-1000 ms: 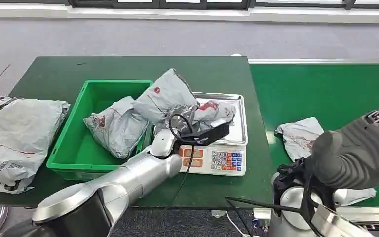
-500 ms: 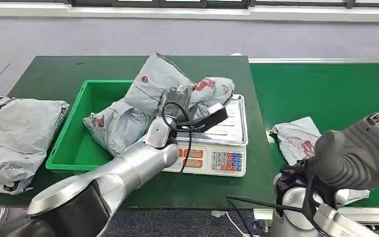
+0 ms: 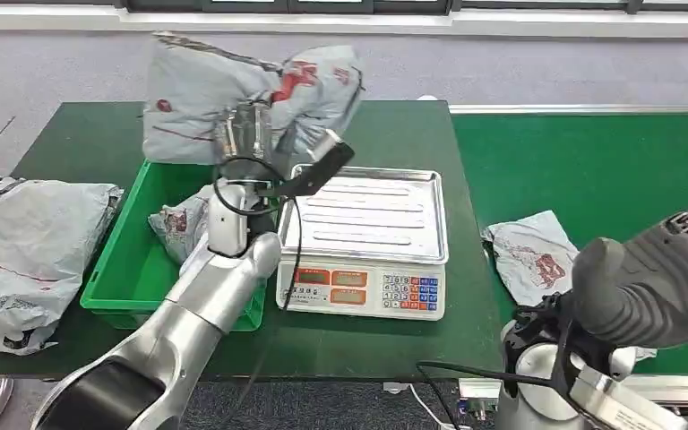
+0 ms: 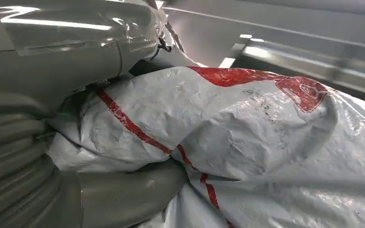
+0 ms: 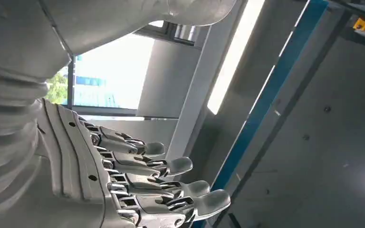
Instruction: Moved the parcel from conveyor to table for the left to box.
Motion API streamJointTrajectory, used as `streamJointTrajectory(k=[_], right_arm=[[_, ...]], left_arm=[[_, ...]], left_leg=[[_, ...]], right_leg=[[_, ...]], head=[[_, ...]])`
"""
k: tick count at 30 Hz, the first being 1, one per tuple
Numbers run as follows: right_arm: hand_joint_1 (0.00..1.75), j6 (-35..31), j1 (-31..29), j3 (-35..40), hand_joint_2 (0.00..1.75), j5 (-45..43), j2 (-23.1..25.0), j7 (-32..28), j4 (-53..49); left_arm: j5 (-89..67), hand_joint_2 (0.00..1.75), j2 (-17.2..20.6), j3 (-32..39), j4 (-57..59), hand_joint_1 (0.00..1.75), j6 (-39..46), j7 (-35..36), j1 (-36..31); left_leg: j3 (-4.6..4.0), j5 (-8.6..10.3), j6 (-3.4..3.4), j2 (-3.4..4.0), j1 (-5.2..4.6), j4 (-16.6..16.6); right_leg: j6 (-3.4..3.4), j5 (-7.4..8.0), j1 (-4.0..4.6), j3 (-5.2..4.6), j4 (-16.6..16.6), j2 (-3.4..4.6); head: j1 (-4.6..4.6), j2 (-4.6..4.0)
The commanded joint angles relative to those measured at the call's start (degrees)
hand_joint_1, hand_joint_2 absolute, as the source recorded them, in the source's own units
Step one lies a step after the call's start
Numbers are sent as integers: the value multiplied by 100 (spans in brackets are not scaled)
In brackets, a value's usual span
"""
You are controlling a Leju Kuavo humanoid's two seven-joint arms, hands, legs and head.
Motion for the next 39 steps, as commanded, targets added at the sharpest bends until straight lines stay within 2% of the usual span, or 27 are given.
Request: streamJointTrajectory(k=[1, 8, 10, 13, 16, 22, 31, 32, 34, 36, 37, 39], right_arm=[[0, 4, 317, -30, 175, 29, 105, 6, 216], [0, 4, 239, 83, 175, 14, 105, 6, 295], [0, 4, 187, 103, 175, 21, 105, 6, 291], [0, 4, 179, 136, 175, 5, 105, 6, 291], [0, 4, 179, 136, 175, 5, 105, 6, 291], [0, 4, 179, 248, 175, 8, 105, 6, 321], [0, 4, 76, 199, 175, -23, 105, 6, 427], [0, 4, 71, 155, 175, -30, 105, 6, 481], [0, 4, -12, 76, 175, 29, 105, 6, 774], [0, 4, -206, 143, 175, 413, 105, 358, 1204], [0, 4, -292, 179, 175, 844, 105, 758, 1280], [0, 4, -337, 143, 175, 858, 105, 797, 1361]], left_arm=[[-130, 175, 151, 2017, -613, 175, -4, -382, 454], [-375, 175, 172, 2449, 386, 175, -25, -361, 183], [-441, 175, 265, 2635, 1132, 175, -4, -311, -146], [-501, 175, 323, 2703, 1618, 175, -4, -273, -251], [-501, 175, 323, 2703, 1618, 175, -4, -273, -251], [-601, 175, 415, 2818, 2846, 175, -206, -156, -581], [-764, 175, 397, 2782, 3222, 175, -588, -49, -678], [-798, 175, 385, 2802, 3227, 0, -474, -40, -668], [-740, 175, 376, 2930, 3174, 0, -83, -138, -640], [-800, 175, 389, 3075, 2775, 0, -4, -190, -497], [-854, 175, 367, 3195, 2365, 0, -4, -276, -358], [-877, 175, 365, 3256, 2231, 0, -4, -325, -314]], left_leg=[[37, -3, 2, 32, 3, -29], [23, -2, 5, -1, 5, -15], [48, 5, 11, 1, 7, -47], [26, 9, 5, -11, 4, -29], [12, 2, 3, -13, 2, -13], [10, -2, 3, -13, 1, -7], [11, 1, 4, -15, 3, -12], [8, 0, 4, -13, 3, -7], [3, -2, 3, -11, 3, -3], [17, 0, 7, -5, 6, -17], [11, -2, 4, 5, 4, -8], [7, -3, 4, 7, 2, -7]], right_leg=[[-18, 11, 7, 23, -28, 31], [-12, 0, 7, 28, -19, -7], [-25, 10, 11, 52, -52, -7], [-24, 6, 4, 30, -27, -18], [-15, 0, 3, 18, -13, -18], [-10, -3, 3, 18, -9, -18], [-14, -1, 5, 19, -14, -21], [-11, -1, 5, 17, -11, -18], [-8, -1, 4, 12, -8, -14], [-16, 4, 8, 24, -23, -9], [-12, 4, 6, 15, -13, 3], [-12, 4, 4, 10, -9, 5]], head=[[0, 0], [0, 0], [0, 0], [0, 0], [0, 0], [0, 0], [0, 0], [0, 0], [0, 0], [0, 0], [0, 0], [0, 0]])
